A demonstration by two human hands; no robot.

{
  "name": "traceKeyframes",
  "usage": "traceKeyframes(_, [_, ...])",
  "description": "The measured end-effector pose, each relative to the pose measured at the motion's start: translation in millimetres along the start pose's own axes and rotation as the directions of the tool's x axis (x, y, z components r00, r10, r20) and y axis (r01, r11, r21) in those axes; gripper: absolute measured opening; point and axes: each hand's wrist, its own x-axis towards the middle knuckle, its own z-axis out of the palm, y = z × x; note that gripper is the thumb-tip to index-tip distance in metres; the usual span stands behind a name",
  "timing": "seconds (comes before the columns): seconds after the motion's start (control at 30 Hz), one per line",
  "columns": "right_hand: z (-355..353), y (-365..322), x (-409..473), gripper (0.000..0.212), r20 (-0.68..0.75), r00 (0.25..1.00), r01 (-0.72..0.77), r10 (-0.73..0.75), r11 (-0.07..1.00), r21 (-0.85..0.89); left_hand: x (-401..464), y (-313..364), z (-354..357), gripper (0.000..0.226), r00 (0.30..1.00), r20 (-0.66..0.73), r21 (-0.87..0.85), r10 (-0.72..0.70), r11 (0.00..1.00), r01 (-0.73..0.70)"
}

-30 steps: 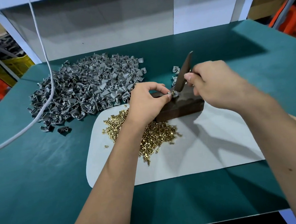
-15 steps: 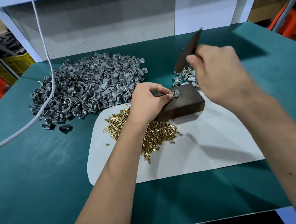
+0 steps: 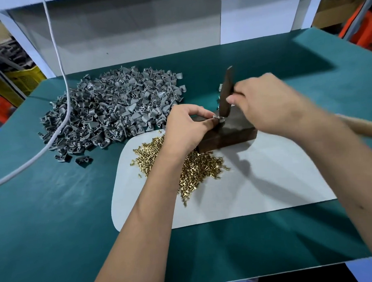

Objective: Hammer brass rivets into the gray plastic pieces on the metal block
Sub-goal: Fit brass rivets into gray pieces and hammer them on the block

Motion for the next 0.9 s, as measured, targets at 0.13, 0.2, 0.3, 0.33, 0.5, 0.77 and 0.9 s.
traceKeyframes(0.13, [-3,1,-3,0.032,-0.268,0.963,0.007,0.020,0.995,0.099,1,-2,0,0.008,1.000,-0.024,0.037,0.013,0.999,-0.012])
traceKeyframes(0.2, [9,0,-5,0.028,-0.130,0.991,0.032,-0.023,0.997,0.067,2,-2,0,0.010,1.000,-0.018,0.020,0.004,1.000,-0.004])
traceKeyframes(0.3, [1,4,-1,0.028,0.012,1.000,0.005,-0.005,1.000,0.003,1,-1,0,0.016,1.000,-0.012,0.011,0.002,1.000,-0.002])
traceKeyframes(0.33, [-5,6,1,0.029,-0.017,1.000,0.007,-0.007,1.000,-0.022,1,-1,0,0.015,1.000,-0.018,0.014,0.006,1.000,-0.006])
traceKeyframes(0.5, [9,-5,-4,0.032,-0.118,0.991,0.059,-0.055,0.998,0.024,1,-3,-1,0.011,0.999,-0.014,0.022,0.037,0.999,-0.037])
traceKeyframes(0.77, [3,-3,-4,0.032,-0.226,0.974,0.004,0.022,0.994,0.113,2,-2,-2,0.011,0.999,-0.015,0.061,0.038,0.997,-0.037])
traceKeyframes(0.9, [2,0,0,0.028,0.054,0.999,0.007,-0.005,1.000,-0.029,-1,2,0,0.012,1.000,0.004,0.034,0.024,0.999,-0.024])
